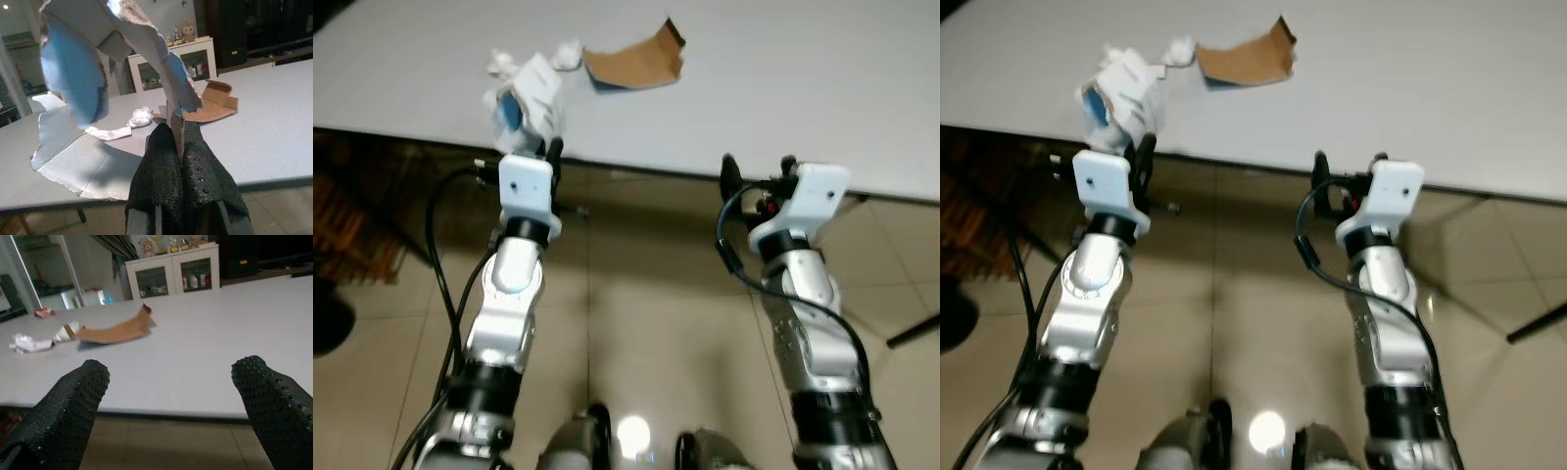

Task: Picking trash to rubbish bin

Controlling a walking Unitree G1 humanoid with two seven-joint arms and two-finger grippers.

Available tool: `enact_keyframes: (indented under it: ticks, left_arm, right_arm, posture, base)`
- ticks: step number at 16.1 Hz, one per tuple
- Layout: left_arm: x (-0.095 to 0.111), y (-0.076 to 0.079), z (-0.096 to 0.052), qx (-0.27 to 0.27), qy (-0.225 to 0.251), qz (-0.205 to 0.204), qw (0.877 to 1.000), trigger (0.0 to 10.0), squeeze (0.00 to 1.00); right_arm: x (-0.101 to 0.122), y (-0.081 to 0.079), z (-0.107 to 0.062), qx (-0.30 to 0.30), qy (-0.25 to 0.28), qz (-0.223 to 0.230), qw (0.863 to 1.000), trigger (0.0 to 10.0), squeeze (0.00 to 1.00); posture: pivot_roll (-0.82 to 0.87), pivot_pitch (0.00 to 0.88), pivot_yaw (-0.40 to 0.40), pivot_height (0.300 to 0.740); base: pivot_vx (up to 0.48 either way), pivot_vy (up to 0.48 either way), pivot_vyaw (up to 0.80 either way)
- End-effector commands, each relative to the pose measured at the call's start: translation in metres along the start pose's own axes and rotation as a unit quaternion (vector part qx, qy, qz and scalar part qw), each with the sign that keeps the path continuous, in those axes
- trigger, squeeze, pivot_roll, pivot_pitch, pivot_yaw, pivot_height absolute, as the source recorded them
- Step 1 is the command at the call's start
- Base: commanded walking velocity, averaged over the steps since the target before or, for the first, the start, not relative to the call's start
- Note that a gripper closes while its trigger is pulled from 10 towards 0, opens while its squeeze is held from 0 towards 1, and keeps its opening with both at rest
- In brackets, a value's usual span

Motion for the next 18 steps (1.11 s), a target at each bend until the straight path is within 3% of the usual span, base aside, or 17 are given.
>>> enact_keyframes:
  ticks: [1, 9, 18]
  left_arm:
    - [-0.0001, 0.0026, -0.0007, -0.004, -0.001, 0.004, 1.0, 10.0, 0.0]
    - [-0.0001, 0.0034, -0.0006, -0.004, -0.003, 0.005, 1.0, 10.0, 0.0]
    - [-0.0086, 0.0062, -0.0028, -0.007, -0.02, -0.002, 1.0, 10.0, 0.0]
  right_arm:
    - [-0.0009, 0.0023, -0.0023, -0.005, -0.003, 0.0, 1.0, 10.0, 0.0]
    - [-0.0018, 0.0007, -0.0026, -0.001, -0.006, -0.002, 1.0, 10.0, 0.0]
    - [-0.0055, -0.0051, -0.0038, 0.012, -0.014, -0.008, 1.0, 10.0, 0.0]
  posture:
    - [-0.04, 0.216, 0.038, 0.74]
    - [-0.04, 0.22, 0.038, 0.74]
    - [-0.05, 0.208, 0.045, 0.74]
  base:
    - [-0.27, 0.0, 0.0]
    - [-0.272, 0.0, 0.0]
    - [0.0, 0.0, 0.75]
Point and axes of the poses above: a point about 5 cm out from each wrist's last joint towards the gripper, its own z axis pointing out of the wrist towards the gripper, its own x axis along the axis of the wrist's last joint, y = z × x, the point moved 5 cm from there along z, pointing out of the wrist towards the gripper, and after that the axes turned 9 degrees about -z, right-handed, at the moved point
